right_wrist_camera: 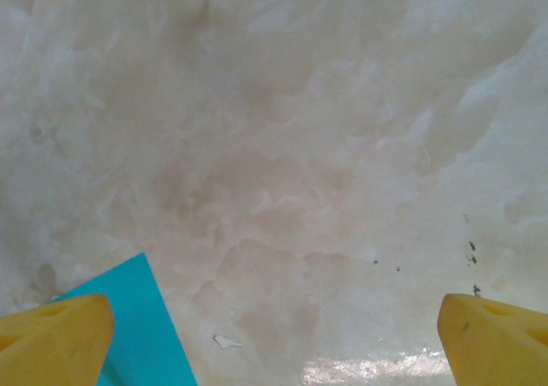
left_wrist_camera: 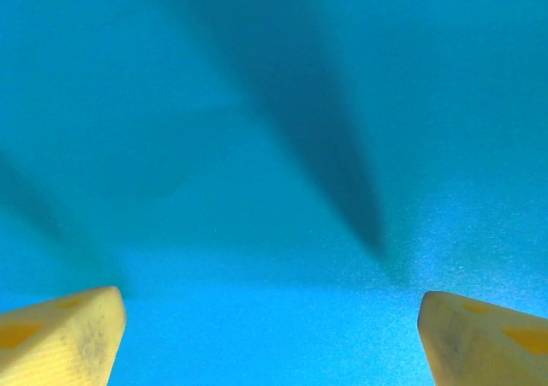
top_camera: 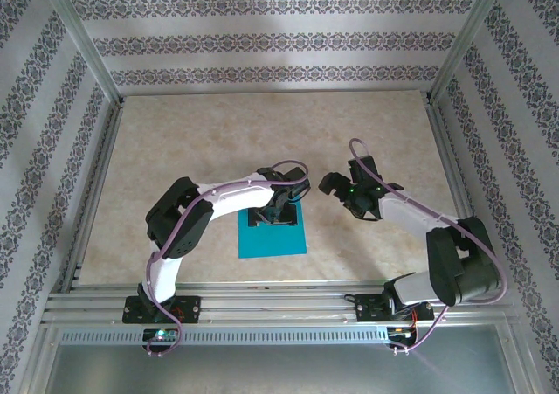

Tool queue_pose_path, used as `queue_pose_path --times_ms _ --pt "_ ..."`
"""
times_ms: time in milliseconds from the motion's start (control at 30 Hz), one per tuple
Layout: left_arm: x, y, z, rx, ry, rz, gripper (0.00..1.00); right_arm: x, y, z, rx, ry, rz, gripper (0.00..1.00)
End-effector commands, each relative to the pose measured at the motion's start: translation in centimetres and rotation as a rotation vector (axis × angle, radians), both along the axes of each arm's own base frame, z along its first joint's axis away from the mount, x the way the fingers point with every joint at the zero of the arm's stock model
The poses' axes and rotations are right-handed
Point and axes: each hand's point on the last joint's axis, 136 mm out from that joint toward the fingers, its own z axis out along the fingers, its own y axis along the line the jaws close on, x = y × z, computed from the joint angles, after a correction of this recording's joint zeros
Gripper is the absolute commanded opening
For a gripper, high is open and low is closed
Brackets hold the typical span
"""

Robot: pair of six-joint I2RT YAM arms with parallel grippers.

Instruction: Fold a paper plane with a square sheet of paper (pick it up from the middle)

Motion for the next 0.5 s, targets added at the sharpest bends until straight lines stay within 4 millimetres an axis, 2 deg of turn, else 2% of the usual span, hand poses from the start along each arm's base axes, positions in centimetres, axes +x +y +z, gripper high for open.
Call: queue_pose_path --times_ms 0,467 --pt "-0.7 0.8 -0.4 0.044 0.031 -0.018 0.88 -0.4 0.2 -0.9 0.009 0.026 0.019 0.97" --pt "-1.8 1.4 -3.0 0.045 0.086 -0.008 0.78 -0.3 0.3 -0.8 0.020 0.031 0.013 0.96"
